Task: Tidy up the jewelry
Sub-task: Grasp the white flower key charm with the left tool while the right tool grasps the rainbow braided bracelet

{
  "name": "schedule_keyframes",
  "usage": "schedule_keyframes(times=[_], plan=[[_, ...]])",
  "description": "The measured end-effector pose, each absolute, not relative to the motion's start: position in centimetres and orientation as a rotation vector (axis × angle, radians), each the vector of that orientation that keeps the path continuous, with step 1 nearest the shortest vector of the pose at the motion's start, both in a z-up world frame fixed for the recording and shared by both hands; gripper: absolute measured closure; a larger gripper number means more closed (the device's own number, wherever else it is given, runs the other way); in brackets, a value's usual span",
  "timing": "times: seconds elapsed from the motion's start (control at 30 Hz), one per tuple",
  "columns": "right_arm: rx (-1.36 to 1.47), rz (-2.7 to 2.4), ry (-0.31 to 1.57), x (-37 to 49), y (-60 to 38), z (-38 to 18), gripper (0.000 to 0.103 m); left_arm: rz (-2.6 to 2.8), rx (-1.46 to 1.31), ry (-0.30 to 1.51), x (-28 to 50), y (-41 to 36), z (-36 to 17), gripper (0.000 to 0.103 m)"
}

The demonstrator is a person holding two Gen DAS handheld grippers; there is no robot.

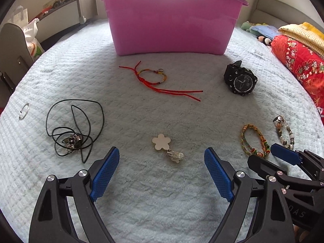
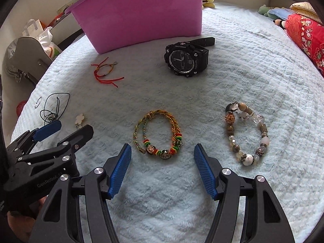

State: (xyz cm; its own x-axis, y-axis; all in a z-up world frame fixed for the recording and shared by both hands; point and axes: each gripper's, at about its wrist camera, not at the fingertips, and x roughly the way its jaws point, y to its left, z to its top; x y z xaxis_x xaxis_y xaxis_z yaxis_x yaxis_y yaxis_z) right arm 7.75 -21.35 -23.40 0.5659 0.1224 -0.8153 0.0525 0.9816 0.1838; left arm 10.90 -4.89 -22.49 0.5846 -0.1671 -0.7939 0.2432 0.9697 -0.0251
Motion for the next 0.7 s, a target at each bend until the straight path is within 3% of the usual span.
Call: schedule_keyframes(times=[0.4, 0.7], plan=[[0.187, 0.047, 0.945, 8.1, -21.5, -24.2, 0.041, -0.222, 0.138, 0.908, 11.3, -6.0, -23.9, 0.019], [0.13, 0.02, 0.953, 7.9, -20.9, -24.1, 0.051, -0.277, 0.225, 0.872, 10.1, -7.7, -23.9, 0.055]])
